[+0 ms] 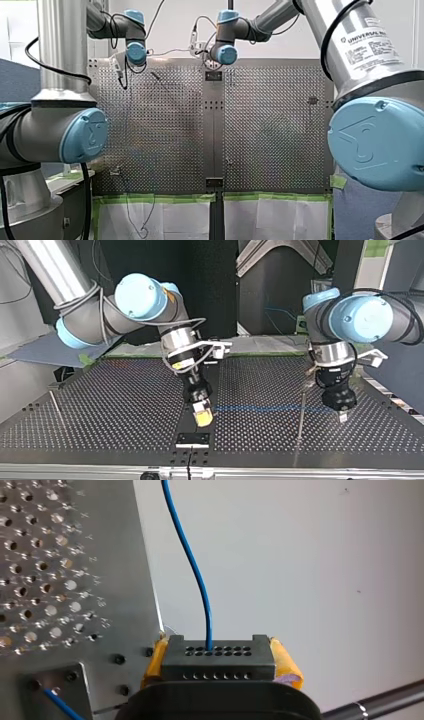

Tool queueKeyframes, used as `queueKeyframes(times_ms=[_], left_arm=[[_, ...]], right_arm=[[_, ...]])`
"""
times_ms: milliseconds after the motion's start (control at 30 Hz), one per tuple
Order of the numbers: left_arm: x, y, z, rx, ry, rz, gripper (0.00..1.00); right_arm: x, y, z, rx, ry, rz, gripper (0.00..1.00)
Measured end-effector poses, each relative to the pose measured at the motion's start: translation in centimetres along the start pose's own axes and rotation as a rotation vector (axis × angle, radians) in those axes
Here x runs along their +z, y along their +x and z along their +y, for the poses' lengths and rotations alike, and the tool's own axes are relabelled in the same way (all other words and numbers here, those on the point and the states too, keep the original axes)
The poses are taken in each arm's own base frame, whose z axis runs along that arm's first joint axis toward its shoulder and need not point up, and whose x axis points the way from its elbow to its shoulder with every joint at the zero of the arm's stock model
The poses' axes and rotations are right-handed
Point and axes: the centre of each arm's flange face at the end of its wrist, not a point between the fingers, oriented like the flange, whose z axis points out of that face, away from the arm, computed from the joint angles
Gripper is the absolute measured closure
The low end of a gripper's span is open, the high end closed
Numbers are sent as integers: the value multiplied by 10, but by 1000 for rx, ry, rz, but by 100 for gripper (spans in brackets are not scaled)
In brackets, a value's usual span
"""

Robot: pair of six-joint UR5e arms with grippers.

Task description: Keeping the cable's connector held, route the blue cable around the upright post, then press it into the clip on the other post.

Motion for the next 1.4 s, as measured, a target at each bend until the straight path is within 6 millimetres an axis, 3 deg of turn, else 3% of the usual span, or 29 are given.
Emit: queueKeyframes(times_ms=[233,467,667,867,1133,1267,1400], left_arm=[[30,1,17,6,-12,43,100],[68,-2,38,4,-11,46,100],[88,-8,36,-3,32,32,100],[94,-20,24,-24,87,15,100],[89,-19,21,-29,62,33,100],[86,-13,23,-38,39,47,100],[86,4,26,-24,30,86,100]], right_arm=[[15,-18,0,0,6,-4,100],[18,-41,-1,-3,9,-28,100],[18,-58,1,-14,6,-49,100],[18,-75,5,-19,0,-74,100],[18,-84,15,-23,-12,-88,100],[17,-86,19,-25,-18,-99,100],[14,-92,22,-28,-22,-117,100]])
